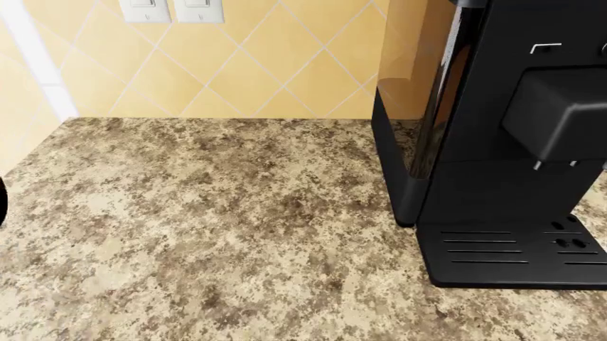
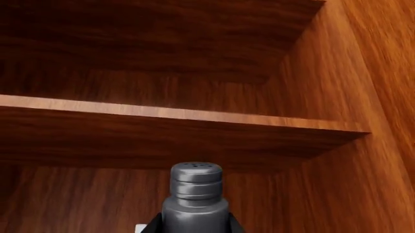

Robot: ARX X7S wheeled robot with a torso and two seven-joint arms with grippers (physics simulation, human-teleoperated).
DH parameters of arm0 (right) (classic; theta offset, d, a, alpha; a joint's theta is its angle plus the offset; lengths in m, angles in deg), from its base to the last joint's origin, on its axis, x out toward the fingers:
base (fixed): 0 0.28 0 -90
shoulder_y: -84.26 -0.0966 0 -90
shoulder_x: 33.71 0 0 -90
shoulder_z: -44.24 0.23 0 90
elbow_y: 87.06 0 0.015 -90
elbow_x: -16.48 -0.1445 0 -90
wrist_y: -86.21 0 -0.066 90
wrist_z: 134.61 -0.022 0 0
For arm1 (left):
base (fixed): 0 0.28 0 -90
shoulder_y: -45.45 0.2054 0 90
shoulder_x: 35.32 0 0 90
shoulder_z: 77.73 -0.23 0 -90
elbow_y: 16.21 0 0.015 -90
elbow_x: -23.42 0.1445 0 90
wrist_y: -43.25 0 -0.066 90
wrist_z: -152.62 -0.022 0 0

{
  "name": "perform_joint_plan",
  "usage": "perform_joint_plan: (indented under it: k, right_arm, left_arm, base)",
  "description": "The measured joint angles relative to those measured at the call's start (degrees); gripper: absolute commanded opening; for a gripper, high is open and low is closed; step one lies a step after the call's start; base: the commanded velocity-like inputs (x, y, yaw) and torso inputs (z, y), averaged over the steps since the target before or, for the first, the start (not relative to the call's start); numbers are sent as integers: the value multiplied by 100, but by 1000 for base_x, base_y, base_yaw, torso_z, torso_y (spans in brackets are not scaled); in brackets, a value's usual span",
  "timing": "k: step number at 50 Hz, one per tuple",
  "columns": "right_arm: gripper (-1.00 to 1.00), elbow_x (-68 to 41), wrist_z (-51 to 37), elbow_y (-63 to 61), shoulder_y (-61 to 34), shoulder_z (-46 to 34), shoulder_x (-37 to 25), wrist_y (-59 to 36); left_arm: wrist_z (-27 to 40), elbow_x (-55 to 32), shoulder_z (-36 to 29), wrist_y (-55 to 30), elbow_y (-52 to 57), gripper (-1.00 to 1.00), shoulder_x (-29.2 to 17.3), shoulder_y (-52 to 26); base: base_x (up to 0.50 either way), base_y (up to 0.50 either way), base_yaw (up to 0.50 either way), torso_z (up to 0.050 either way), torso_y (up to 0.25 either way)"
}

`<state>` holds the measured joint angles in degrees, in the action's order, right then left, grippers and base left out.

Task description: Pick and place the shaker into the drawer. Then close the cabinet.

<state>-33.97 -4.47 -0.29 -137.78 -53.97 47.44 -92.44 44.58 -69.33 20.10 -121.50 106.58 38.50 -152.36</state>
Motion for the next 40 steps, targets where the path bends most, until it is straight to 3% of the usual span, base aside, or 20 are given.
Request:
perform_joint_plan:
  k: [19,29,40]
  right_arm:
    - [-100,-493,-294,14,196,-24,-139,168]
    - [-100,-629,-356,51,235,-66,-202,230]
    - [-100,-754,-420,81,290,-112,-251,289]
  left_arm:
    - [-2520,2747,-1824,1144,-3254,100,376,-648]
    - [-3400,3307,-2312,1601,-4644,100,608,-584]
    - [-3927,3615,-2370,1792,-5247,100,753,-617]
  base:
    - [0,0,0,0,0]
    - [0,0,0,0,0]
    - [2,-1,-3,0,0]
